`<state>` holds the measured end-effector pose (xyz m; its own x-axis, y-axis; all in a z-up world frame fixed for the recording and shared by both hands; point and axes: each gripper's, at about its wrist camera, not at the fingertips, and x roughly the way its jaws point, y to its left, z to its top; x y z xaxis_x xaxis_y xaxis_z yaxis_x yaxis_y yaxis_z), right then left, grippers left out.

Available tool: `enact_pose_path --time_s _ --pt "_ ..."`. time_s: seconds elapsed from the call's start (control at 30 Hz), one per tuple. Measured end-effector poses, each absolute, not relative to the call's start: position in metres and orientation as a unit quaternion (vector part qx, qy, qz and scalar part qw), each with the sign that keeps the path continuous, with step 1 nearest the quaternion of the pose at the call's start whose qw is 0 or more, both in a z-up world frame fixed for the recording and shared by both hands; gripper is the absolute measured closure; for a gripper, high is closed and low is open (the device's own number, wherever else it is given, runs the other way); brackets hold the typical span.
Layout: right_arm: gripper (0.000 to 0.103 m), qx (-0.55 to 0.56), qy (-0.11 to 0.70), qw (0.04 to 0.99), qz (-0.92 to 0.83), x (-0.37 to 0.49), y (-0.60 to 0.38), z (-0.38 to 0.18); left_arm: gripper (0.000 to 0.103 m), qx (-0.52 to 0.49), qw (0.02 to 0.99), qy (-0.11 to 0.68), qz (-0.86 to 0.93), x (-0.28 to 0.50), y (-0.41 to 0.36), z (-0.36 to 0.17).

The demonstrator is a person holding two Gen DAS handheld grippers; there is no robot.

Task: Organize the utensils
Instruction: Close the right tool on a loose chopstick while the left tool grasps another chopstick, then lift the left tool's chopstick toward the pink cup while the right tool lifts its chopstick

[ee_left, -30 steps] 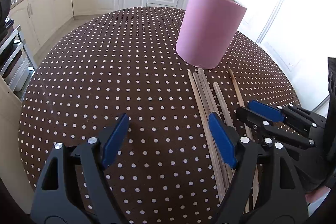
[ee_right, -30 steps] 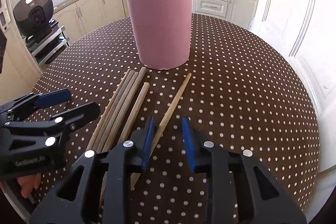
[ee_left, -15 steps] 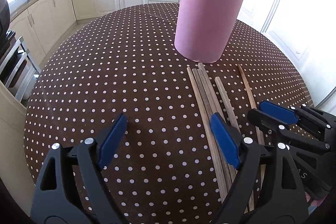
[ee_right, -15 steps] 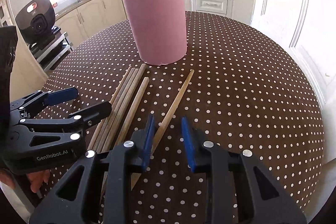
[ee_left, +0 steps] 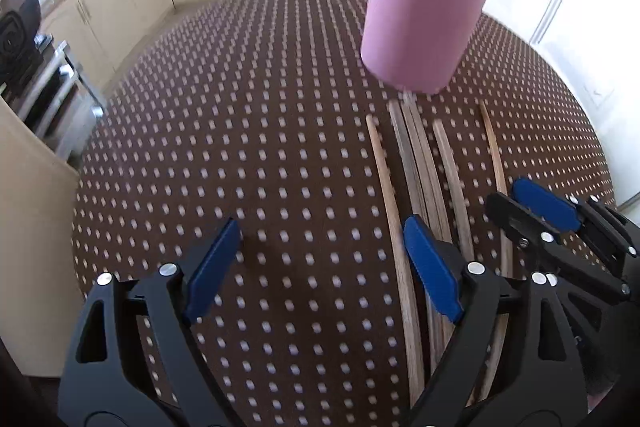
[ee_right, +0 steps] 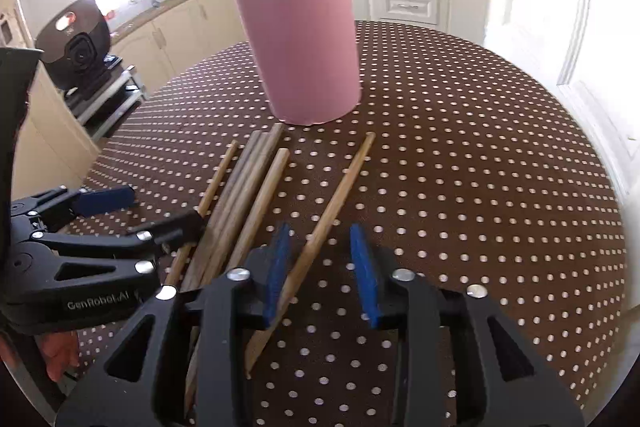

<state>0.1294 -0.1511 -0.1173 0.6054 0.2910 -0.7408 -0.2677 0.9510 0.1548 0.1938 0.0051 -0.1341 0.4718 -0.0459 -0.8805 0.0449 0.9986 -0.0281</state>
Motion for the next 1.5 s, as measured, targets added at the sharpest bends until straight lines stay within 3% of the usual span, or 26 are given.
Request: enact_pose_path --time_s 0.1,0.17,0.27,0.3,0.4,0.43,0.73,1.0,1.5 --pt "0.068 0.014 0.416 0.895 0.158 0.129 -0.149 -0.117 0.022 0.006 0.86 0.509 -0.017 0.193 0.001 -0.135" --pt "0.067 0.009 0.416 0.896 0.158 0.128 -0.146 -0.117 0.03 0.006 0.866 0.5 -0.017 0.192 -0.002 -0.134" --pt "0.071 -0.015 0.416 0.897 0.151 0.128 -0.138 -0.116 0.059 0.021 0.874 0.485 -0.037 0.187 -0.007 -0.132" --pt "0.076 -0.024 0.415 0.897 0.149 0.128 -0.135 -0.116 0.074 0.022 0.876 0.481 -0.043 0.185 -0.009 -0.13" --pt "0.089 -0.04 0.413 0.895 0.16 0.125 -0.136 -0.115 0.083 0.022 0.881 0.468 -0.056 0.177 -0.009 -0.131" --pt "0.089 -0.045 0.413 0.894 0.167 0.125 -0.138 -0.116 0.089 0.023 0.883 0.464 -0.063 0.174 -0.009 -0.132" --pt "0.091 -0.084 0.415 0.885 0.193 0.11 -0.146 -0.117 0.097 0.02 0.873 0.475 -0.109 0.149 0.012 -0.13" --pt "0.095 -0.09 0.427 0.876 0.205 0.102 -0.162 -0.116 0.096 0.013 0.877 0.472 -0.087 0.144 0.031 -0.127" --pt "0.092 -0.092 0.415 0.89 0.162 0.121 -0.147 -0.118 0.091 0.036 0.882 0.467 -0.041 0.169 0.014 -0.129"
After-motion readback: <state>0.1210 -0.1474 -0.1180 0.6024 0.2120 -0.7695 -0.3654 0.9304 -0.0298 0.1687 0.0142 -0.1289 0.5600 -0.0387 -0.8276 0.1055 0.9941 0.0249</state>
